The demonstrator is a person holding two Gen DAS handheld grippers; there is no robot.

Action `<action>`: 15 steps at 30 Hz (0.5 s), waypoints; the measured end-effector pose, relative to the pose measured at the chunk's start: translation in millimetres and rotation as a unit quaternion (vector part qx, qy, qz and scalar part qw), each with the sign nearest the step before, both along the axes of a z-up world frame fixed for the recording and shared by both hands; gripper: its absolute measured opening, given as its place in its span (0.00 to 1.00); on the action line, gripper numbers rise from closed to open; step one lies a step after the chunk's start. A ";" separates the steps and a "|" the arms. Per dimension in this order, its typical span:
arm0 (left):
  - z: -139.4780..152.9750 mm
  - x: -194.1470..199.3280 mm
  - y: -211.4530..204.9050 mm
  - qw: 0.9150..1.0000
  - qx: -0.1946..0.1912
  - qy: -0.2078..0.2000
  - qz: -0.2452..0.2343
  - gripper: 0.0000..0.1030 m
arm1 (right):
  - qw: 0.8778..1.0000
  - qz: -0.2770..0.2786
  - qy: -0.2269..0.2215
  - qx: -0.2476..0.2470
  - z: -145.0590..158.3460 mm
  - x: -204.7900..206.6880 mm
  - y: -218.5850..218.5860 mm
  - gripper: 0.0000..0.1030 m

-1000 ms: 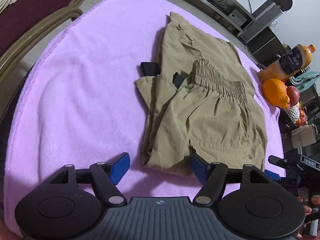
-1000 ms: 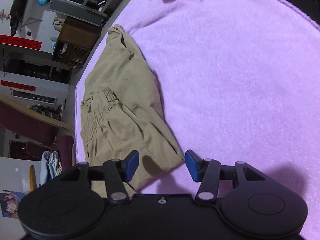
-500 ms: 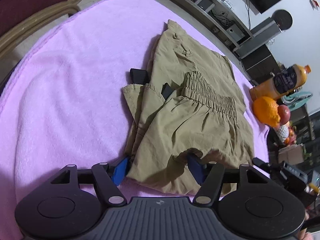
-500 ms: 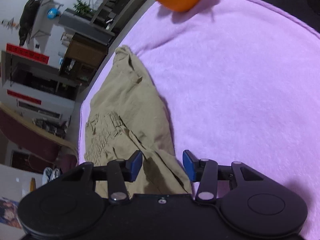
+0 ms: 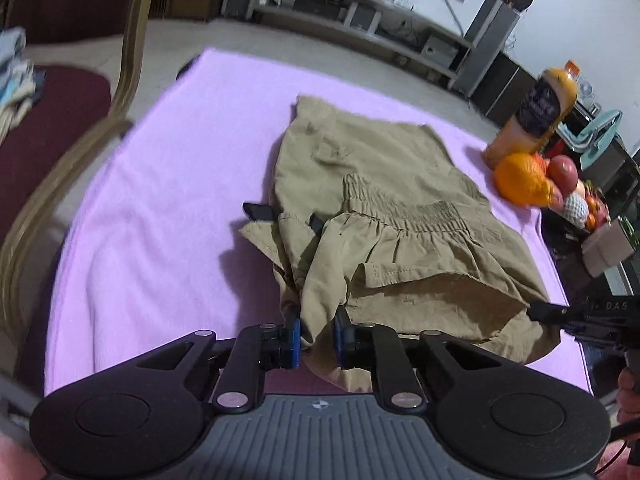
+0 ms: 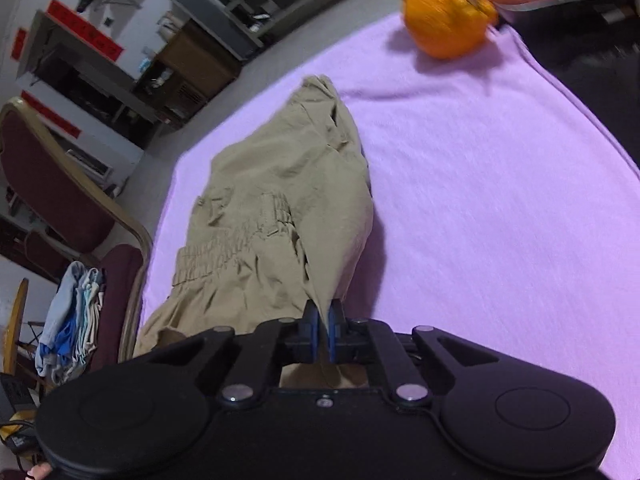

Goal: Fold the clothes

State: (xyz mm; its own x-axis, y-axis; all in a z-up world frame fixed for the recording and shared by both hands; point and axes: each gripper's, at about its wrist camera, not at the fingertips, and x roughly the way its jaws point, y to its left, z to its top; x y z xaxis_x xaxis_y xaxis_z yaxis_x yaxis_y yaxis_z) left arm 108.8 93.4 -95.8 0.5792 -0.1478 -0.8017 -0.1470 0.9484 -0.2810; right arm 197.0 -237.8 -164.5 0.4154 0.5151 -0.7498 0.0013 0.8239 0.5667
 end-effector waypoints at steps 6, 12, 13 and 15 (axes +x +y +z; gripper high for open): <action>-3.3 -3.7 -11.4 0.999 0.048 -0.004 -0.005 0.30 | 0.998 0.018 -0.010 -0.053 -1.8 -4.7 0.5 0.22; 39.0 -12.5 -24.7 0.991 0.063 -0.110 -0.044 0.34 | 0.982 0.013 -0.162 -0.100 61.7 -5.1 -5.5 0.31; 41.9 -6.0 -30.5 0.989 0.071 -0.115 -0.052 0.33 | 0.979 0.014 -0.175 -0.107 65.9 -0.7 -3.8 0.31; 45.2 9.5 -44.4 0.985 0.095 -0.127 -0.073 0.29 | 0.978 0.015 -0.182 -0.103 66.3 13.1 0.2 0.29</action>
